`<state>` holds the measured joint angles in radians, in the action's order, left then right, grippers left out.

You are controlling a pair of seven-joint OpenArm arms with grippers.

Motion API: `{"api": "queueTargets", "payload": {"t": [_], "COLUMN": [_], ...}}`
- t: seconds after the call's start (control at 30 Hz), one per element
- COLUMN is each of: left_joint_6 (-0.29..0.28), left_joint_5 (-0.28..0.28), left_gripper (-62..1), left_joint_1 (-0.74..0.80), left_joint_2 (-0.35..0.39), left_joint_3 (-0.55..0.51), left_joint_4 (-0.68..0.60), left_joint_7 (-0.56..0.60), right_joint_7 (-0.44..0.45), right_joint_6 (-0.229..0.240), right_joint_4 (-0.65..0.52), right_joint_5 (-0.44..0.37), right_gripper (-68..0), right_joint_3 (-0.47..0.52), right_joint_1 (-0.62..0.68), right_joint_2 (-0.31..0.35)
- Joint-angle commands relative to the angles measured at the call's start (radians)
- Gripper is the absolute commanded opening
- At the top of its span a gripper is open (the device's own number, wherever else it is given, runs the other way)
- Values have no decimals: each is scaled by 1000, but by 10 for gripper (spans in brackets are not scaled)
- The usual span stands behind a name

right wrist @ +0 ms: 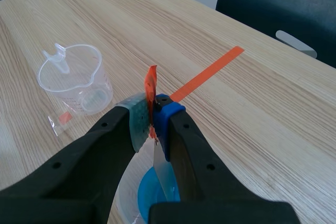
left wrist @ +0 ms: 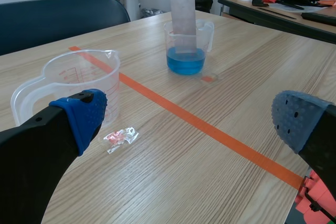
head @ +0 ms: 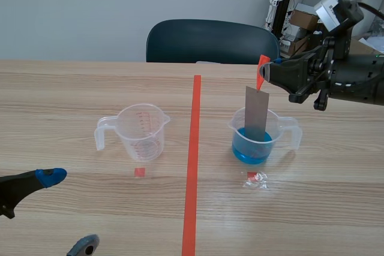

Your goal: Do the redox reaction experiment. lower the plate into the blue solution

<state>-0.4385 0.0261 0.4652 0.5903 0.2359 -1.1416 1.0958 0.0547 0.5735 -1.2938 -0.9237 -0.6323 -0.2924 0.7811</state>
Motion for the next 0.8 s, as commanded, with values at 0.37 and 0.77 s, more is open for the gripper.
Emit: {"api": "queueTargets", "payload": {"t": [0.37,0.77], "left_joint_6": [2,2], "left_joint_5": [-6,-6], "left_gripper": [14,14], "left_joint_1": [-2,-2], "left_joint_2": [6,6], "left_joint_3": [0,0], "left_joint_4": [-19,-19], "left_joint_7": [15,15], "right_joint_7": [8,22], "right_joint_6": [3,3], "right_joint_4": [-5,-5], "right_joint_5": [-3,-3], "right_gripper": [-671,-671], "right_joint_3": [6,6], "right_joint_1": [-1,-1], "right_joint_2": [8,8]}}
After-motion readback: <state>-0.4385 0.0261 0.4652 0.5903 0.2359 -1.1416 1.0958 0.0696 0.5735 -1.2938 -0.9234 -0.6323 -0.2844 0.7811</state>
